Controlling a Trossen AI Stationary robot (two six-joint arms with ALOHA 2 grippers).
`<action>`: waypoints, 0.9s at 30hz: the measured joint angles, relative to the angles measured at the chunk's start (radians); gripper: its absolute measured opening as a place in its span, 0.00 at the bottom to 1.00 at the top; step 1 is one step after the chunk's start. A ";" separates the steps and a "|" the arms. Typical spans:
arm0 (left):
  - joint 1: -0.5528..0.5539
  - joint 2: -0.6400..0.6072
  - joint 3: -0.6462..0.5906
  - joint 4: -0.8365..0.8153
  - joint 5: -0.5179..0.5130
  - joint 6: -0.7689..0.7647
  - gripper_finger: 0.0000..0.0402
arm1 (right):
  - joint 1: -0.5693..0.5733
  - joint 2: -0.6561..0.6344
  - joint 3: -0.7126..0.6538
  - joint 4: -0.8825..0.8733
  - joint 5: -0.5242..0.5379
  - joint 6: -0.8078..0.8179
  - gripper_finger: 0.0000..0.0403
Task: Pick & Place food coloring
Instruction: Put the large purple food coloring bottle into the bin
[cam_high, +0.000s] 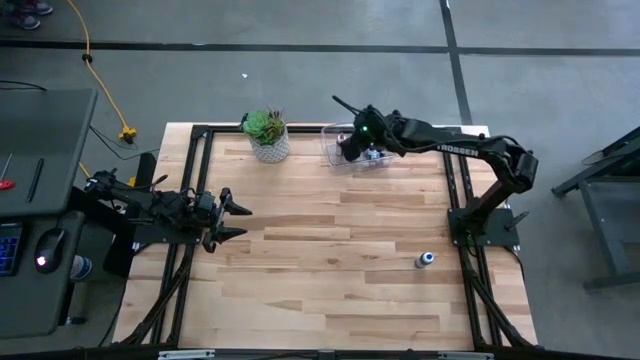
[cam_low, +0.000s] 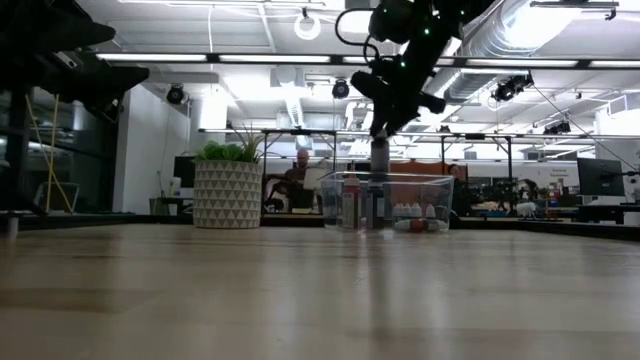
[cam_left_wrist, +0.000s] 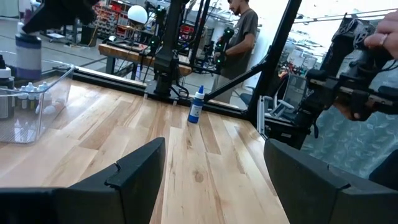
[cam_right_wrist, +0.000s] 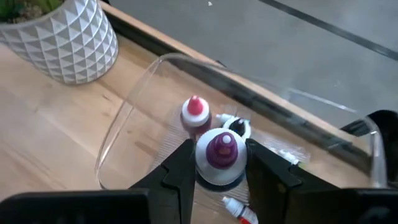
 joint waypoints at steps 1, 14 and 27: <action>0.000 0.000 0.000 0.000 0.000 0.000 0.68 | 0.002 0.000 -0.016 0.017 0.000 0.001 0.27; 0.000 0.000 0.000 0.000 0.000 0.000 0.68 | -0.013 0.000 -0.170 0.174 0.040 0.006 0.28; 0.000 0.000 0.000 0.000 0.000 0.000 0.68 | -0.014 0.000 -0.274 0.299 0.039 0.044 0.29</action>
